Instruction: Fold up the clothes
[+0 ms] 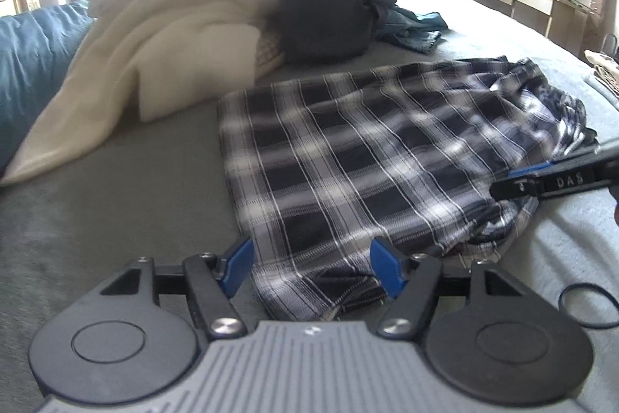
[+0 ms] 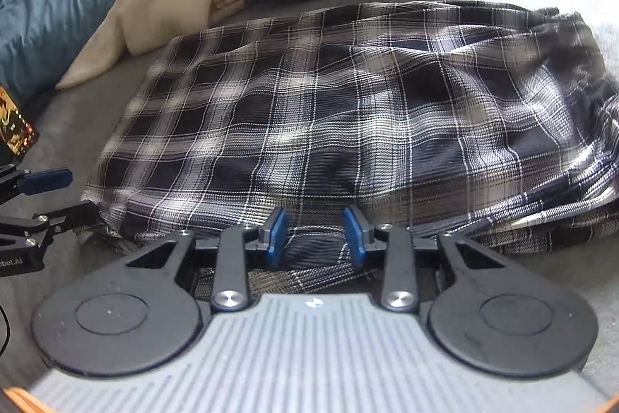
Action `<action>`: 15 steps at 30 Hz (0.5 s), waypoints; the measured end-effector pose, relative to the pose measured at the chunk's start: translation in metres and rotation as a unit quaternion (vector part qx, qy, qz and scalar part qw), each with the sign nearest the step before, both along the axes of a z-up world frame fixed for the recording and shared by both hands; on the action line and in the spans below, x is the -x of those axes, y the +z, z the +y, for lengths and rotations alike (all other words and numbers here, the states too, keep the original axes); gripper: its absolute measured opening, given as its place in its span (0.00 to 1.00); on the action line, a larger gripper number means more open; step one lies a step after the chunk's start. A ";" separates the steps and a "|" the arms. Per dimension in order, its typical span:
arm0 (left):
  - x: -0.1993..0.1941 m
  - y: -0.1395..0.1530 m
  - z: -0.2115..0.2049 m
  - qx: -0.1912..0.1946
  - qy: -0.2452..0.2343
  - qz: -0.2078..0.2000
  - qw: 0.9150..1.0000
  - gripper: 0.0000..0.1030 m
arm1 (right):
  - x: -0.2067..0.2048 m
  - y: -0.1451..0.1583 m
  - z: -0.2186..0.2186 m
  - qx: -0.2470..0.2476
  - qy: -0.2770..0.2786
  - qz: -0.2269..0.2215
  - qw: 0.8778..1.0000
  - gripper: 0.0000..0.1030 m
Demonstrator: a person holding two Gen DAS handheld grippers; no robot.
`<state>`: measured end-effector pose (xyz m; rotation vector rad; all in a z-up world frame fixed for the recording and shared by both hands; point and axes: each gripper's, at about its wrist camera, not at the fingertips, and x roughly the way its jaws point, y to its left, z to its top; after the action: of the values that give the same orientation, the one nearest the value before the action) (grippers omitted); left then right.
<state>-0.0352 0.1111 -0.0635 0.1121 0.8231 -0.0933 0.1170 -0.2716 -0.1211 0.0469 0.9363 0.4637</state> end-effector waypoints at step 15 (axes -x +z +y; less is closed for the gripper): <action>-0.046 -0.015 -0.008 0.009 0.066 0.090 0.994 0.72 | 0.002 -0.004 -0.001 0.001 0.001 -0.017 1.000 0.32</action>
<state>0.0107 0.1028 -0.0788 0.0330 1.0076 0.0144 0.1151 -0.2729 -0.1251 0.0355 0.9032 0.4650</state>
